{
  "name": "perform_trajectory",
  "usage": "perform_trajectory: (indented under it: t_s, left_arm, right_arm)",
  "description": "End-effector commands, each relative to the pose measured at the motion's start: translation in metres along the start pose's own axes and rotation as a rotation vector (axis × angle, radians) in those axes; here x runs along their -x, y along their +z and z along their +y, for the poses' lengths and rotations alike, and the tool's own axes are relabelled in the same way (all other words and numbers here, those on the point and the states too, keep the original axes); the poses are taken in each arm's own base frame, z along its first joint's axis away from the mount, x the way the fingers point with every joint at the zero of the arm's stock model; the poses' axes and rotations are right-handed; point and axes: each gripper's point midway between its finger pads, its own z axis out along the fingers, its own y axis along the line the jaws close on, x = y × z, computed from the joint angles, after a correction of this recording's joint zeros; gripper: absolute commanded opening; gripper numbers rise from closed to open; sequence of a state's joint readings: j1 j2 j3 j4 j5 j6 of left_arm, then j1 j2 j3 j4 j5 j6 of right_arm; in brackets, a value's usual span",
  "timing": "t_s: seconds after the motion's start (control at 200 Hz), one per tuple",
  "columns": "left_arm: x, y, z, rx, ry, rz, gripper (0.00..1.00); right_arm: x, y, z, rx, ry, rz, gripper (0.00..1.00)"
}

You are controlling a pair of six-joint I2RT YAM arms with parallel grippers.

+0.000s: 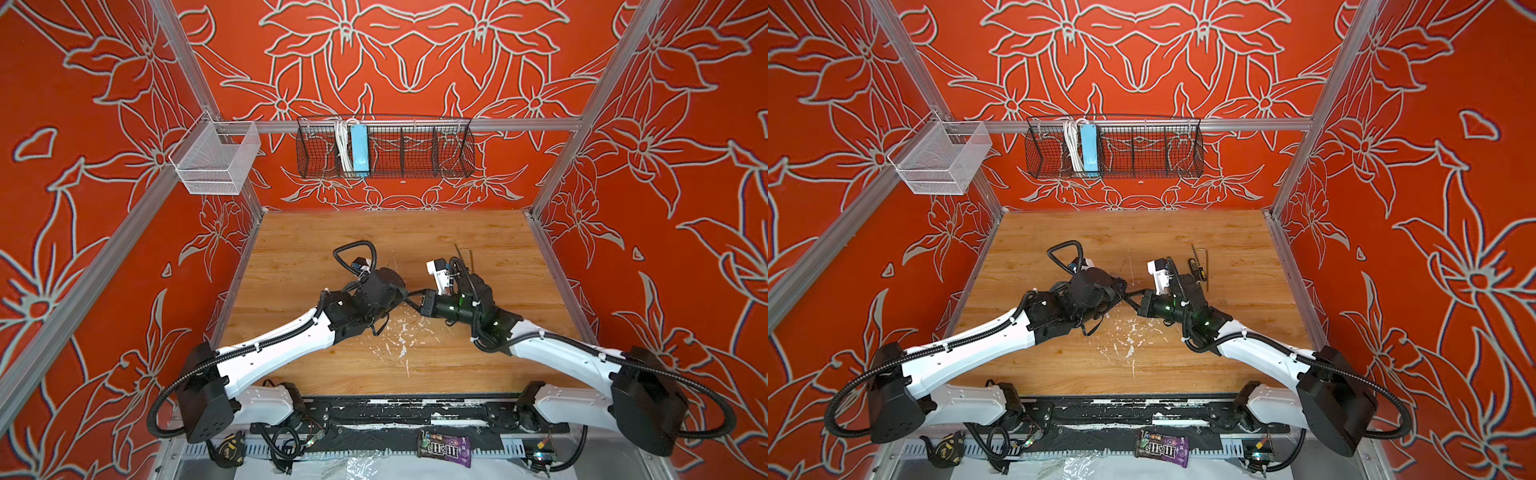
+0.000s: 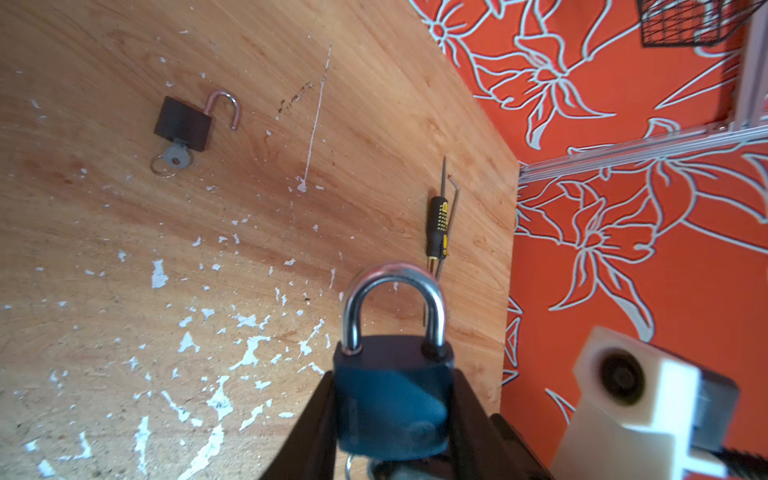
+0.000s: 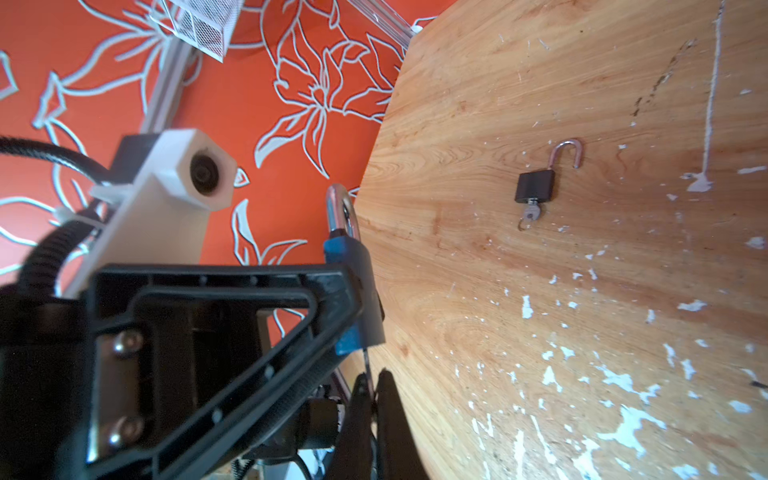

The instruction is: Unlock with the key

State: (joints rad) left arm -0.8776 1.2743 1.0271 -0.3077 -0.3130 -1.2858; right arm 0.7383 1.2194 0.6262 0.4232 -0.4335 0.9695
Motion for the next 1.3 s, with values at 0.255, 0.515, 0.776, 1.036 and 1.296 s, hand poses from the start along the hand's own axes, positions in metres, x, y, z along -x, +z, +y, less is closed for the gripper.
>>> perform_trajectory:
  t_s: [0.255, 0.515, 0.776, 1.036, 1.296]
  left_arm:
    - [-0.003, -0.031, -0.078, -0.407, -0.065, 0.045, 0.0]
    - [-0.004, -0.033, -0.08, -0.436, -0.084, 0.053, 0.0]
    - [-0.005, -0.037, -0.092, -0.51, -0.101, 0.061, 0.0]
    - [-0.007, -0.045, -0.106, -0.593, -0.113, 0.083, 0.0]
    - [-0.002, -0.054, -0.109, -0.577, -0.068, 0.069, 0.0]
  right_arm:
    - [0.02, 0.003, 0.039, 0.213, 0.233, -0.061, 0.0]
    - [0.031, -0.002, 0.057, 0.284, 0.261, -0.098, 0.0]
    - [0.035, -0.008, 0.072, 0.341, 0.253, -0.107, 0.0]
    - [0.043, -0.025, 0.106, 0.447, 0.183, -0.134, 0.0]
    - [0.042, -0.031, 0.1, 0.319, 0.07, -0.144, 0.0]
